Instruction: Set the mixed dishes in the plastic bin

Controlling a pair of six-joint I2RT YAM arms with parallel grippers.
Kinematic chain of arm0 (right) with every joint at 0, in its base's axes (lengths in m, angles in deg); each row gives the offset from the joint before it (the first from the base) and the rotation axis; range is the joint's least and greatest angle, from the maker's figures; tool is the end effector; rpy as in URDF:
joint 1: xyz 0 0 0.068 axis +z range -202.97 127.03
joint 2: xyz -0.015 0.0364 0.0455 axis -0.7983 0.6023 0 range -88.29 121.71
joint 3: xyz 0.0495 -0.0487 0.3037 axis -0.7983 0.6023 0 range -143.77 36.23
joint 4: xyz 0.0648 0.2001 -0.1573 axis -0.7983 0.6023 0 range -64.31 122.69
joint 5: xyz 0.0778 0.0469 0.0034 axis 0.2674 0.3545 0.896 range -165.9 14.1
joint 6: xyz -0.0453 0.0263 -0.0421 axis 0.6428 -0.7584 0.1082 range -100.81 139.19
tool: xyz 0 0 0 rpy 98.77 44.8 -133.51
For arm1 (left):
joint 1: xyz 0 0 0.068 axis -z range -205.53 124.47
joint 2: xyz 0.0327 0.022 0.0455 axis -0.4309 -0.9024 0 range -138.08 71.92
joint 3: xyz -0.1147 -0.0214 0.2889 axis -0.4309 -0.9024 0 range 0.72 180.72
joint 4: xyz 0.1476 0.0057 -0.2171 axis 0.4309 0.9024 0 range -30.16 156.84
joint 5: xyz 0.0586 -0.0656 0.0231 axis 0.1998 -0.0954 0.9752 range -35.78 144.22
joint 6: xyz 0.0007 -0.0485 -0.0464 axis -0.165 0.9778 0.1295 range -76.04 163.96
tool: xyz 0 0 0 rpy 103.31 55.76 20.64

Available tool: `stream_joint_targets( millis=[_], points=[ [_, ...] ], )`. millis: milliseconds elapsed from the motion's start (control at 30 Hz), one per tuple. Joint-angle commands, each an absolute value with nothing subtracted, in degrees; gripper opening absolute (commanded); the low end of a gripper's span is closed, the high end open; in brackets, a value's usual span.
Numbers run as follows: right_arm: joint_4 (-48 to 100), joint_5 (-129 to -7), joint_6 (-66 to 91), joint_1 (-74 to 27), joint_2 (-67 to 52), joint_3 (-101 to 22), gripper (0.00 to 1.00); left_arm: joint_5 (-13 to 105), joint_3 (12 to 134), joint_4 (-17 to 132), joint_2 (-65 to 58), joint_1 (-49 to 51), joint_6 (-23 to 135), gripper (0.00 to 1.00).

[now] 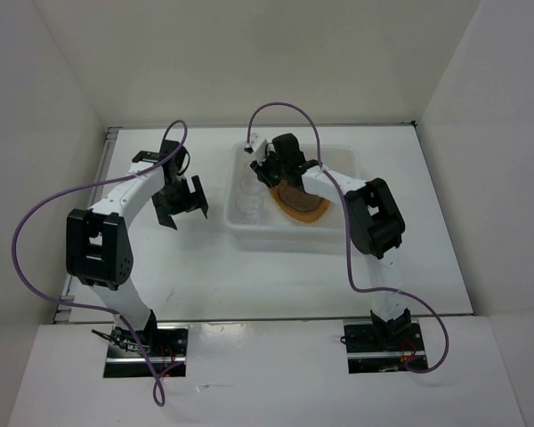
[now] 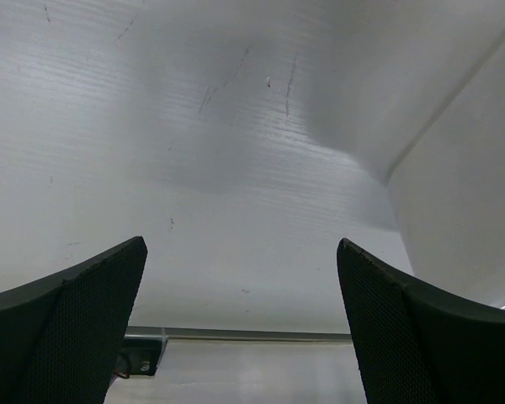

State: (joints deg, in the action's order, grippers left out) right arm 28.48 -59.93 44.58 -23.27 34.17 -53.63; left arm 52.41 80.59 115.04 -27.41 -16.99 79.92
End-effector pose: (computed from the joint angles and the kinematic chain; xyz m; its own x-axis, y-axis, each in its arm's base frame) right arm 0.4490 0.2730 0.2150 -0.1666 -0.5696 -0.8049 -0.8220 0.5311 -0.2057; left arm 0.3510 -0.0544 0.2649 -0.8638 -0.4639 -0.1964 -0.4333 0.8831 -0.1801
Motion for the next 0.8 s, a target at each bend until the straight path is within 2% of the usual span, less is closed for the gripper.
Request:
stream_joint_targets(
  millis=[0,33,67,167,267,500,767],
  points=[
    [23.5,-63.4,41.0,-21.6,34.2,-52.8,0.31,52.1,80.9,116.3,-24.9,-17.0,78.7,1.0],
    [23.5,-63.4,41.0,-21.6,34.2,-53.4,0.28,52.1,80.4,116.3,-24.9,-17.0,78.7,1.0],
    [23.5,-63.4,40.5,-21.6,34.2,-53.4,0.21,52.1,80.3,116.3,-24.9,-17.0,78.7,1.0],
    [26.4,-63.9,39.9,-21.6,33.7,-56.1,0.07,52.1,79.3,115.7,-24.4,-17.0,78.7,1.0],
    [31.0,-63.4,39.3,-21.6,33.7,-60.2,0.0,52.1,78.1,114.3,-23.9,-17.0,78.7,1.0],
    [40.8,-63.7,38.8,-21.6,34.8,-70.5,0.0,51.1,76.4,112.5,-23.4,-17.0,78.7,1.0],
    [51.3,-70.0,47.6,-19.6,40.2,-79.8,0.0,50.5,74.6,111.4,-22.3,-17.0,78.7,1.0]
  ],
)
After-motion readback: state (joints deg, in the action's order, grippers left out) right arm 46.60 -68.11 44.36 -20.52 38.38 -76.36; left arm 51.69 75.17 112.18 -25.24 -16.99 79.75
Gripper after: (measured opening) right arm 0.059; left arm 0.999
